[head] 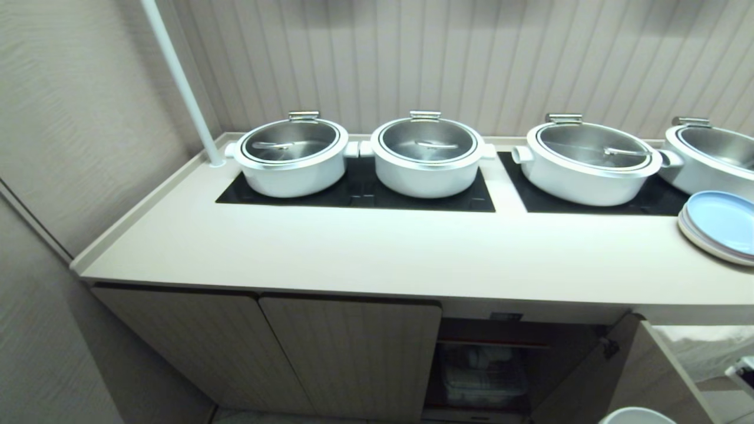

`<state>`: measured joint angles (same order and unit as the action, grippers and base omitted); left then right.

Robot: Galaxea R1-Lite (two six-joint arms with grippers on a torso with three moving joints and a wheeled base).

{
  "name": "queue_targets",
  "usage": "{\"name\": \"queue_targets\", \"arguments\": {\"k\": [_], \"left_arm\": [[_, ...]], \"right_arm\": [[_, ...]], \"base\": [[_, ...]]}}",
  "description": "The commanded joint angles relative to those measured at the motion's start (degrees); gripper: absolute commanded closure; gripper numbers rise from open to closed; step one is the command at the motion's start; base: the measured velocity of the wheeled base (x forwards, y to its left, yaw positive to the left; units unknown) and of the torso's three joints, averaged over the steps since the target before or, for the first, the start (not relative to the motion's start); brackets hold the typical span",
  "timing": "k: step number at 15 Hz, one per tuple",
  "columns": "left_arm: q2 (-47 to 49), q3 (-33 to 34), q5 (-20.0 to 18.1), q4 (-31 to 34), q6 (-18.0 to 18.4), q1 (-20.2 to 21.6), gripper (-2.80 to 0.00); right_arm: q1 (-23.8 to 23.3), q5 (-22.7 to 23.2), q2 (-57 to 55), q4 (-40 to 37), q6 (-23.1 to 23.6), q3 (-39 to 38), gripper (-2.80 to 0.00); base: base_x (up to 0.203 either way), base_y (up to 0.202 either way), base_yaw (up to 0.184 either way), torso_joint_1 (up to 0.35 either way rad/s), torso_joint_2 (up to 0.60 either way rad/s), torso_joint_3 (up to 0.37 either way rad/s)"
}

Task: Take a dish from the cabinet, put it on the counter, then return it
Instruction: Place it on the table

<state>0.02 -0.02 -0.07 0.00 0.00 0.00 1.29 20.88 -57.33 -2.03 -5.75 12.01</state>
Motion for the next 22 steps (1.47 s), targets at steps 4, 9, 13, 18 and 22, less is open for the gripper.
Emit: {"name": "queue_targets", "arguments": {"k": [4,9,13,18,22], "left_arm": [[0.0,0.0,0.1,0.0,0.0,0.0,0.0],[0.0,0.0,0.0,0.0,0.0,0.0,0.0],[0.0,0.0,0.0,0.0,0.0,0.0,0.0],[0.0,0.0,0.0,0.0,0.0,0.0,0.0],[0.0,0.0,0.1,0.0,0.0,0.0,0.0]], "right_arm": [[0.0,0.1,0.1,0.0,0.0,0.0,0.0],[-0.8,0.0,-0.1,0.1,0.0,0.1,0.0],[-0.7,0.0,-0.4,0.2,0.0,0.3,0.0],[-0.7,0.1,-1.2,0.4,0.7,0.5,0.0],[-0.7,0.1,-1.8,0.3,0.6,1.6,0.0]], "base": [[0.0,0.0,0.0,0.066,-0.13,-0.066],[0.0,0.0,0.0,0.06,-0.12,-0.063],[0.0,0.0,0.0,0.067,-0.12,-0.064],[0.0,0.0,0.0,0.054,-0.12,-0.051],[0.0,0.0,0.0,0.06,-0.12,-0.061]]}}
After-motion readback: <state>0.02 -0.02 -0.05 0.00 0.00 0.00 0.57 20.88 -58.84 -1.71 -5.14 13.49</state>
